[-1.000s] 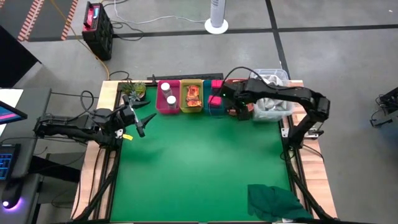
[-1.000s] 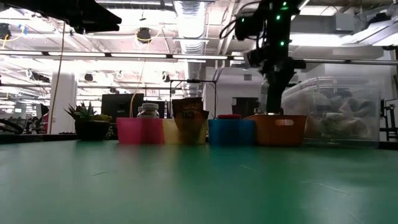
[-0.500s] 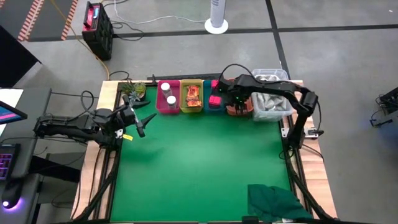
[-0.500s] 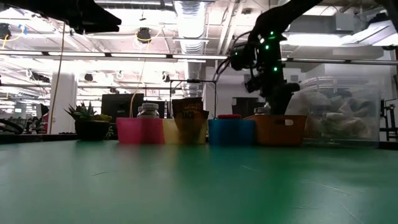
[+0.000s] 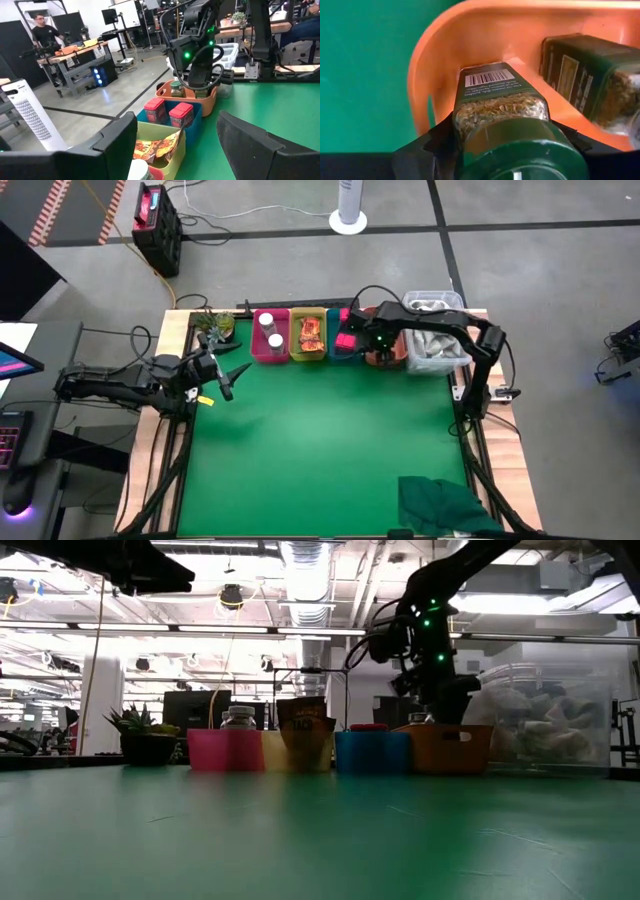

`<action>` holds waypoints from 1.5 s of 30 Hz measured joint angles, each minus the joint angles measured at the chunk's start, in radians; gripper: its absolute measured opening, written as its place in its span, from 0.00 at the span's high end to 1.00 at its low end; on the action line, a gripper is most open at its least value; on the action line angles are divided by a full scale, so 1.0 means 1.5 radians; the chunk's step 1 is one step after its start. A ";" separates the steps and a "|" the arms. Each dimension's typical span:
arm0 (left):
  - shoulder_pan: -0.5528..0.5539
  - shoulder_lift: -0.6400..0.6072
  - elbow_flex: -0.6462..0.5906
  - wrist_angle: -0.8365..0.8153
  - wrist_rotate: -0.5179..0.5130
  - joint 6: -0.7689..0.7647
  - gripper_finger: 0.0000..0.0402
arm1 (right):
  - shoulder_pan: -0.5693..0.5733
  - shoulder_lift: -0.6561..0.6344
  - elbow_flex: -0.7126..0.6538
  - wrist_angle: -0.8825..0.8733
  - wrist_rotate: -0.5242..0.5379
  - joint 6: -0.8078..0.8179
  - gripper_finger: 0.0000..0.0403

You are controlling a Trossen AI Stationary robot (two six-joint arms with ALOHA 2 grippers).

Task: Sort spices by type
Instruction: Put the green seasoning bottle into the orange bin, then return to Home Position

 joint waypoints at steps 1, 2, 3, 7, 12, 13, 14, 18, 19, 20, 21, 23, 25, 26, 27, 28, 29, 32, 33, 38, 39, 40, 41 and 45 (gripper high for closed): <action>0.000 0.000 0.000 -0.002 0.000 0.000 0.36 | 0.000 -0.001 0.000 -0.004 0.000 0.000 0.38; 0.000 0.000 0.000 -0.005 0.000 0.000 0.36 | 0.000 -0.001 0.000 -0.007 -0.004 0.000 0.38; 0.000 0.000 0.000 -0.007 0.000 0.000 0.36 | 0.000 -0.001 0.000 -0.011 -0.011 -0.001 0.37; 0.000 0.000 0.000 -0.011 0.000 -0.001 0.36 | -0.001 -0.002 0.000 -0.031 -0.020 -0.014 0.32; 0.000 0.000 0.000 -0.011 0.000 -0.002 0.36 | -0.002 -0.002 0.000 -0.045 -0.020 -0.019 0.17; 0.000 0.000 0.000 -0.011 0.000 -0.002 0.36 | -0.002 -0.002 0.000 -0.045 -0.020 -0.019 0.14; 0.000 0.000 0.000 -0.011 0.000 -0.002 0.36 | 0.000 -0.002 0.000 -0.046 -0.020 -0.018 0.11; 0.000 0.000 0.000 -0.011 0.000 0.000 0.36 | 0.007 -0.002 0.000 -0.050 -0.008 -0.003 0.02; 0.000 0.000 0.000 -0.011 0.000 0.000 0.36 | 0.009 -0.002 0.003 -0.055 -0.003 0.000 0.02; 0.000 0.000 0.000 -0.011 0.000 0.000 0.36 | 0.010 -0.002 0.009 -0.064 0.000 0.002 0.01; 0.000 0.000 0.000 -0.011 0.000 0.000 0.36 | 0.010 -0.002 0.017 -0.074 0.001 0.006 0.02; 0.000 0.000 0.000 -0.011 0.000 0.000 0.36 | 0.011 -0.002 0.040 -0.091 0.001 0.016 0.03; 0.000 0.000 0.000 -0.010 0.000 0.000 0.36 | 0.010 -0.002 0.071 -0.109 0.001 0.033 0.04; 0.000 0.000 0.000 -0.010 0.000 0.000 0.36 | 0.009 -0.002 0.087 -0.119 0.001 0.041 0.04; 0.000 0.000 0.000 -0.010 0.000 0.000 0.36 | 0.009 -0.002 0.103 -0.133 0.002 0.048 0.04; 0.000 0.000 0.000 -0.010 0.000 -0.001 0.36 | 0.010 -0.002 0.121 -0.145 0.002 0.053 0.04; 0.000 0.000 0.000 -0.010 0.000 -0.001 0.36 | 0.011 -0.002 0.139 -0.158 0.002 0.058 0.04; 0.000 0.000 0.000 -0.009 0.000 -0.003 0.36 | 0.015 -0.002 0.190 -0.171 0.004 0.096 0.04; 0.000 0.000 0.000 -0.009 0.000 -0.005 0.36 | 0.018 -0.002 0.205 -0.171 0.004 0.116 0.04; 0.000 0.007 0.000 0.007 0.000 -0.008 0.36 | 0.051 -0.025 0.220 -0.155 -0.015 0.232 0.04; 0.000 0.011 0.000 0.009 0.000 0.001 0.36 | 0.058 -0.042 0.206 -0.131 -0.033 0.248 0.04; 0.000 0.015 0.000 0.008 0.000 0.010 0.36 | 0.064 -0.066 0.184 -0.098 -0.052 0.259 0.04; 0.000 0.019 0.000 0.007 0.000 0.017 0.36 | 0.071 -0.095 0.158 -0.062 -0.070 0.270 0.05; 0.000 0.023 0.000 0.012 0.000 0.010 0.36 | 0.092 -0.243 0.016 0.086 -0.090 0.323 0.05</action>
